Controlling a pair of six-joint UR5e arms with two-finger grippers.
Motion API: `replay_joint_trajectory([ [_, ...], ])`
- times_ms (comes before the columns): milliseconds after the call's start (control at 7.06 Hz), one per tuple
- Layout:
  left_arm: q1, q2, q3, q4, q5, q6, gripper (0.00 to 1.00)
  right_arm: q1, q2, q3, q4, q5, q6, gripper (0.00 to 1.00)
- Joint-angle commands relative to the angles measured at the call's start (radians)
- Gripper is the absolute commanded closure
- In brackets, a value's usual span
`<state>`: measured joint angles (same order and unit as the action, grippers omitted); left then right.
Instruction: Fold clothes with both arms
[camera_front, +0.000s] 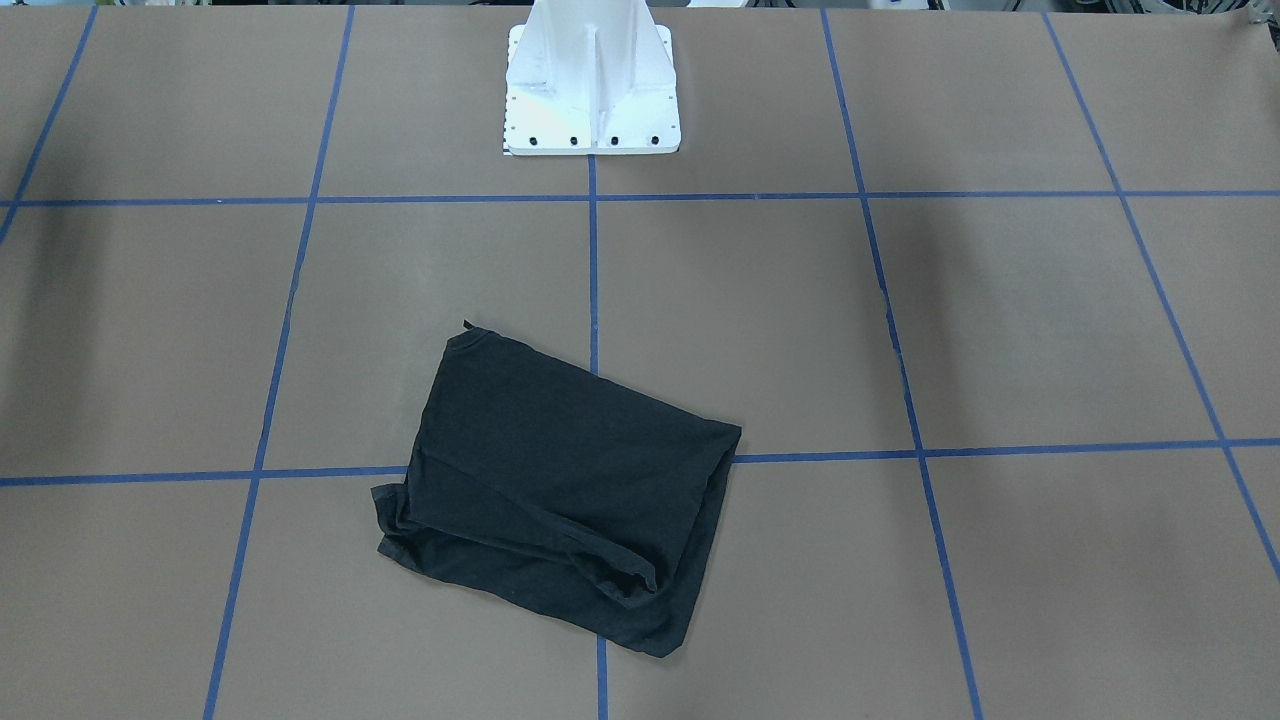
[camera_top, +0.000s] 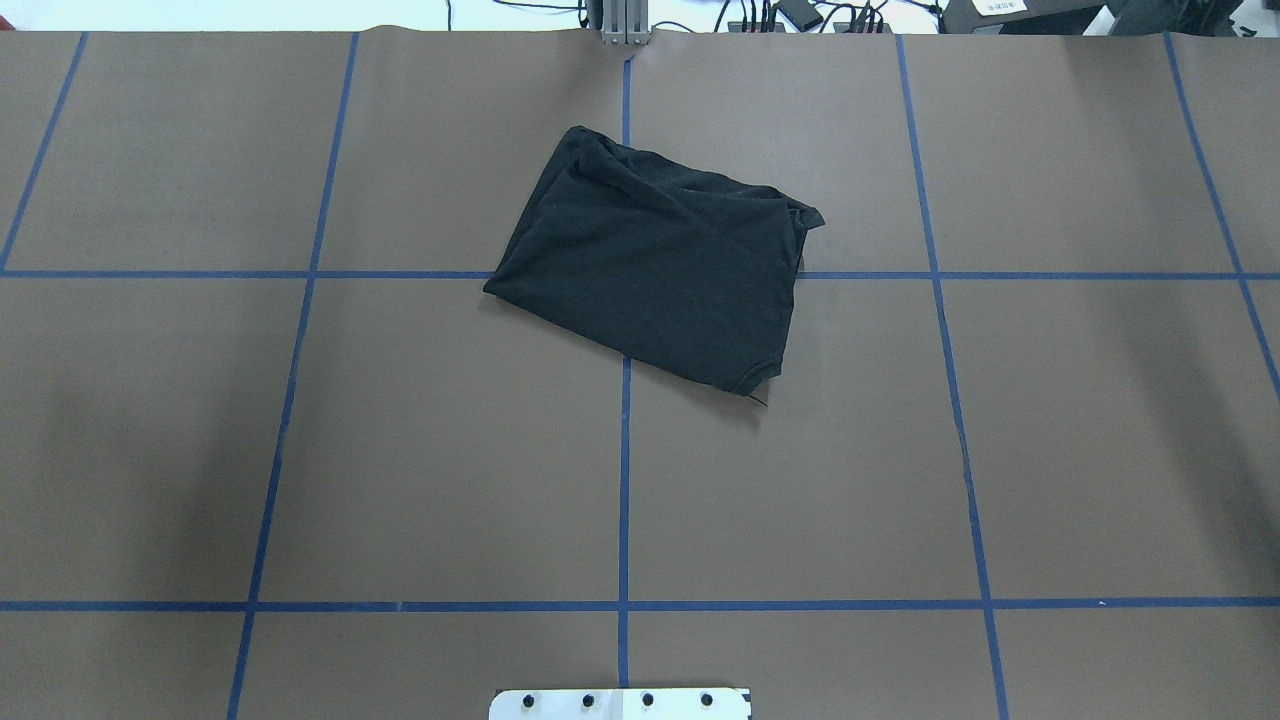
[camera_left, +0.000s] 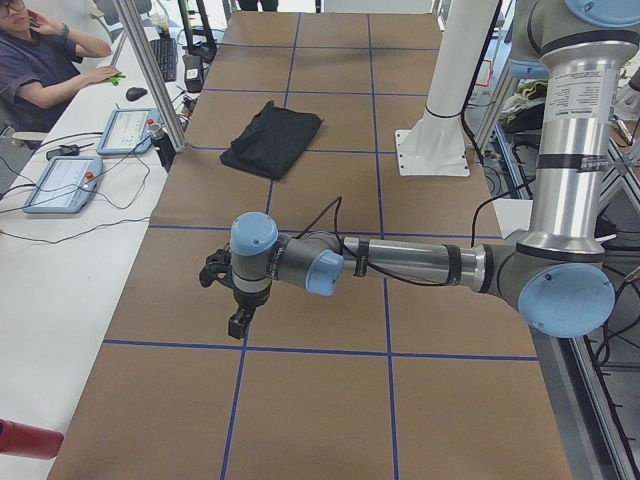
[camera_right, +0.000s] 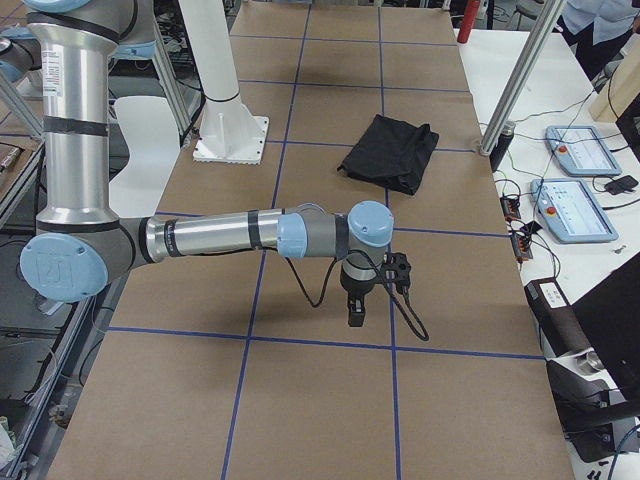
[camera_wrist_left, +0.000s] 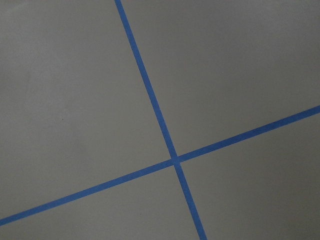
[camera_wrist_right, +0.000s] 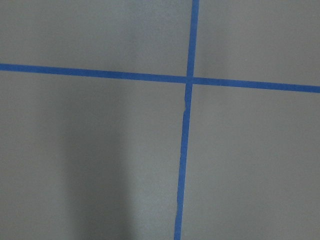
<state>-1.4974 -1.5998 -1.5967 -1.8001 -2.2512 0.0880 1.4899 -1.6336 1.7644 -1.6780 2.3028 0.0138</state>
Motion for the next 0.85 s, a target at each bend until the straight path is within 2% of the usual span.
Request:
replay_joint_trajectory([
  [0,-0.029,-0.009,-0.009,0.124,-0.004,0.117,0.00,0.000,-0.019,-0.002,-0.005,0.006,-0.018,0.00],
  [425,-0.052,0.007,-0.047,0.181,0.002,0.139,0.00,0.000,-0.020,-0.002,-0.008,0.010,-0.018,0.00],
  [708,-0.053,0.093,-0.112,0.214,-0.002,0.131,0.00,0.000,-0.028,0.000,-0.006,0.012,-0.018,0.00],
])
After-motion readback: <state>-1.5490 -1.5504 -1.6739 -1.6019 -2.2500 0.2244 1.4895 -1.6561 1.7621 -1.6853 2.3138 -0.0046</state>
